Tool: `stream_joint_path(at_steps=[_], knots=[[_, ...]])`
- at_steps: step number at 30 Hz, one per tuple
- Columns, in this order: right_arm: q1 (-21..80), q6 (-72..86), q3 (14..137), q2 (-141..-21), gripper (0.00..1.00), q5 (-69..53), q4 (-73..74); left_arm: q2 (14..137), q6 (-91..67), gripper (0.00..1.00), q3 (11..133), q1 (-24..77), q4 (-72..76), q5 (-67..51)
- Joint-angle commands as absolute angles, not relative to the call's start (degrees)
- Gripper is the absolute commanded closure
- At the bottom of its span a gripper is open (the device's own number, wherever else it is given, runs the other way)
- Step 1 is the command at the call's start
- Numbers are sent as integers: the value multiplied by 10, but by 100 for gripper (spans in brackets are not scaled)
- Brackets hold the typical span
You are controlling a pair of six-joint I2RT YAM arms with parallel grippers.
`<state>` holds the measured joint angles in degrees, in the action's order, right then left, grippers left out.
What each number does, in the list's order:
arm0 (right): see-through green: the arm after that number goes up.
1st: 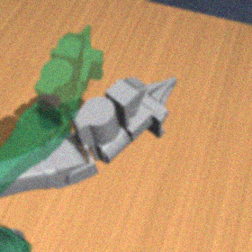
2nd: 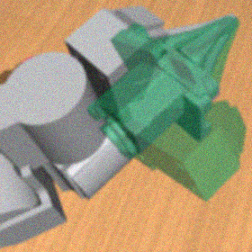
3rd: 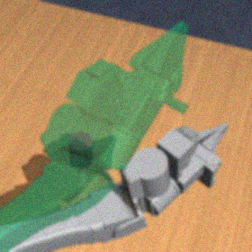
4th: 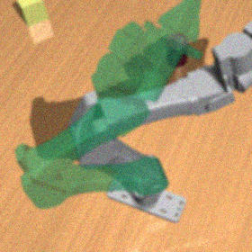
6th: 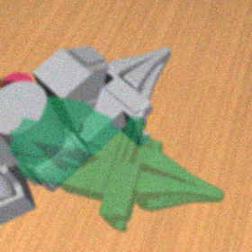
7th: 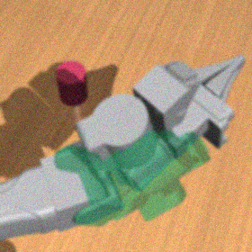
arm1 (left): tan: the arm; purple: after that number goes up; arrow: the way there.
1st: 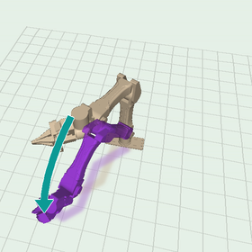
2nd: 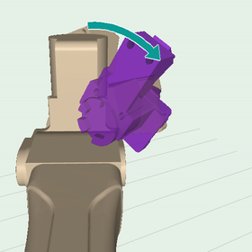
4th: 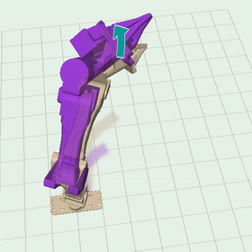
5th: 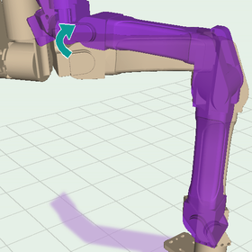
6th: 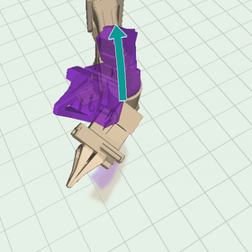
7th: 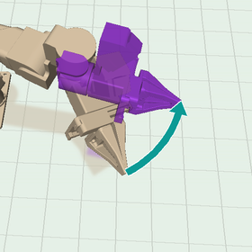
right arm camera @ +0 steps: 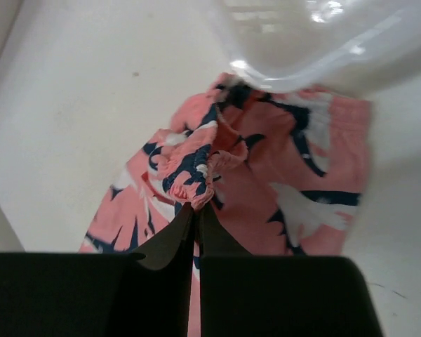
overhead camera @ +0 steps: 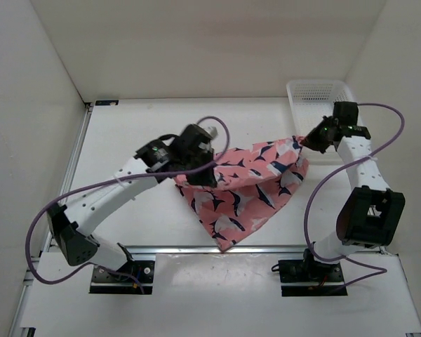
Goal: Fold and stack the shorts
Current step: Fold the shorts
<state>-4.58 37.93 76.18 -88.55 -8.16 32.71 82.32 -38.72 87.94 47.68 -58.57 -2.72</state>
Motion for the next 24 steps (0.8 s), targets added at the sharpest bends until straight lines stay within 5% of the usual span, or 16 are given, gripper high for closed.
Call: stream_joint_path(at_steps=[1, 2, 4, 5, 6, 7, 12, 24], knots=[[-84, 359, 723, -848, 100, -62, 337, 851, -419, 90, 865, 566, -541, -75], [-98, 359, 718, -848, 100, -62, 337, 886, -419, 90, 865, 583, -534, -82], [-98, 359, 718, -853, 88, -55, 337, 935, -412, 70, 879, 611, -528, -117], [-98, 353, 718, -853, 80, -55, 337, 980, -390, 49, 895, 630, -528, -133], [-98, 352, 724, -853, 71, -55, 337, 995, -383, 16, 901, 638, -528, -140], [-98, 352, 724, -848, 56, -55, 337, 1004, -383, 7, 901, 644, -534, -134], [-98, 340, 711, -824, 34, -45, 342, 1032, -372, 4, 882, 650, -540, -81], [-98, 340, 645, -739, 31, 24, 366, 1063, -431, 14, 796, 629, -540, 17]])
